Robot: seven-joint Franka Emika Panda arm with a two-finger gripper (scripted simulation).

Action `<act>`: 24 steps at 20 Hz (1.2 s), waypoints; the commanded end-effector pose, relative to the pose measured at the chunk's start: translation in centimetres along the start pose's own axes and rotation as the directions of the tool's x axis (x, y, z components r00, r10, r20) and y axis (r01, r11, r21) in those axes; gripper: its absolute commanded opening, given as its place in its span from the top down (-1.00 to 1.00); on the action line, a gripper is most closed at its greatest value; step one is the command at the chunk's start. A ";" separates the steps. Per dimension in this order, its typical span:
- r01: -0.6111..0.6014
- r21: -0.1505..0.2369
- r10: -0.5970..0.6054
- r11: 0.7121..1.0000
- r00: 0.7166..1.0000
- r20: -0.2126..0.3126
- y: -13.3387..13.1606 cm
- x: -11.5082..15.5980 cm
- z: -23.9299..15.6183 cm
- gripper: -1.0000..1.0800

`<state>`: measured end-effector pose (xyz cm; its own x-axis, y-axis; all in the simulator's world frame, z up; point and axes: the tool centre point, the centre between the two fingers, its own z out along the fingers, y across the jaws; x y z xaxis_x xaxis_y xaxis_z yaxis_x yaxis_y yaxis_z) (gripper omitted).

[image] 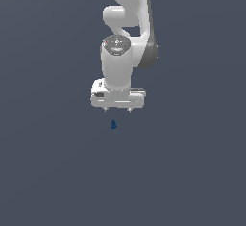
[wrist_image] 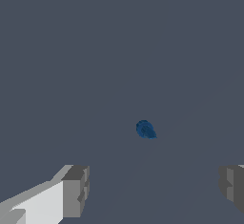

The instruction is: Pick up the object and move it to a goal position.

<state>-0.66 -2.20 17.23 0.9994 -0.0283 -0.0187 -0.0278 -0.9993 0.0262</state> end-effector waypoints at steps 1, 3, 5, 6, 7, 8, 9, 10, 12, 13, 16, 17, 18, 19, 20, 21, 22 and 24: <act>0.001 0.000 -0.001 1.000 1.000 0.001 0.0 0.0 0.0 -0.92; 0.003 0.000 -0.003 1.000 1.000 0.001 0.0 0.0 0.1 -0.92; 0.010 0.000 -0.010 1.000 1.000 0.000 0.1 0.0 0.2 -0.92; 0.015 0.000 -0.015 1.000 1.000 0.000 0.1 0.0 0.3 -0.92; 0.022 0.000 -0.022 1.000 1.000 0.000 0.1 0.0 0.5 -0.92; 0.030 0.001 -0.030 1.000 1.000 -0.001 0.2 0.0 0.6 -0.92; 0.038 0.001 -0.038 0.999 0.999 -0.001 0.3 0.0 0.8 -0.92; 0.048 0.001 -0.048 0.999 0.999 -0.002 0.3 0.0 1.0 -0.92; 0.072 0.003 -0.072 0.997 0.997 -0.003 0.5 0.0 1.5 -0.92; 0.085 0.003 -0.085 0.996 0.996 -0.003 0.6 0.0 1.8 -0.92; 0.132 0.006 -0.132 0.991 0.991 -0.006 0.9 0.0 2.8 -0.92; 0.150 0.006 -0.150 0.989 0.989 -0.007 1.0 -0.1 3.2 -0.92; 0.169 0.007 -0.169 0.986 0.986 -0.009 1.1 -0.1 3.6 -0.92; 0.189 0.008 -0.189 0.982 0.982 -0.010 1.3 -0.1 4.0 -0.92; 0.210 0.009 -0.210 0.978 0.978 -0.011 1.4 -0.2 4.4 -0.92; 0.230 0.010 -0.229 0.973 0.973 -0.013 1.5 -0.2 4.9 -0.92; 0.248 0.011 -0.248 0.969 0.969 -0.014 1.7 -0.2 5.3 -0.92; 0.281 0.013 -0.281 0.960 0.960 -0.017 1.9 -0.3 6.0 -0.92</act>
<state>-1.06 -4.04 11.87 0.9740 0.2262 -0.0103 0.2263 -0.9740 0.0088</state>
